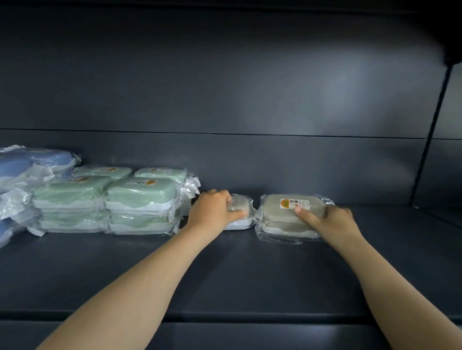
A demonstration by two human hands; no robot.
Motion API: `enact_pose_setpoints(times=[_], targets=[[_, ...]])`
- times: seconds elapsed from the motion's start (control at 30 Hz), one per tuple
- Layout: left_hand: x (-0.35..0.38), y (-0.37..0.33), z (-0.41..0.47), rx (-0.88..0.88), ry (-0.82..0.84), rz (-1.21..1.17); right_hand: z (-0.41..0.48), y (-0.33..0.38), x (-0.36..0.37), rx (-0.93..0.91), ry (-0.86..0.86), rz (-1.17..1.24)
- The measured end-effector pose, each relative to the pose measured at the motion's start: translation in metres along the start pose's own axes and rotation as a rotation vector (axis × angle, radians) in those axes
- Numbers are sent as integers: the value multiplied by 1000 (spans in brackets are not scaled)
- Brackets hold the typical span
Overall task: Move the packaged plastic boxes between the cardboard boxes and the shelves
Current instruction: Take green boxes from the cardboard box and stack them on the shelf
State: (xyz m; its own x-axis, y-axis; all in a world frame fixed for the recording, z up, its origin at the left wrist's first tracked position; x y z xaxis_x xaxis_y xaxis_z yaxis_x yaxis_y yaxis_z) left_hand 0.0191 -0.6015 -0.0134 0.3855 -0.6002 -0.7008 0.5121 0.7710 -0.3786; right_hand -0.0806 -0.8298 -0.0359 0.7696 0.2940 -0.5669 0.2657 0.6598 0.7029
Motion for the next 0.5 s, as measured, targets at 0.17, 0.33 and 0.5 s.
enact_pose_setpoints(times=[0.17,0.33,0.5], targets=[[4,9,-1,40,-14,-38,-6,8,-6,-150,-118,-271],[4,8,7,64,-30,107,-9,23,-9,-283,-150,-202],[10,9,15,34,-27,185,-7,31,5,-377,6,-199]])
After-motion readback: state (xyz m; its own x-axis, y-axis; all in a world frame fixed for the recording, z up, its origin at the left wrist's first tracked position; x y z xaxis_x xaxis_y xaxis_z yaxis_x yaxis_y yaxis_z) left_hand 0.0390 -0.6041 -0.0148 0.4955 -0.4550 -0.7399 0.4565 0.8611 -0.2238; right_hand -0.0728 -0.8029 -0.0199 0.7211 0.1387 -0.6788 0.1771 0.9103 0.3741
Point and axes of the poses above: each hand's wrist, its own z-axis towards the middle knuckle, its own x-axis out of the palm, y = z × x, the point moved 4 cm from there along z, towards the middle knuckle, and after that the axes turned 13 degrees about -y, right-handed, at the moved point
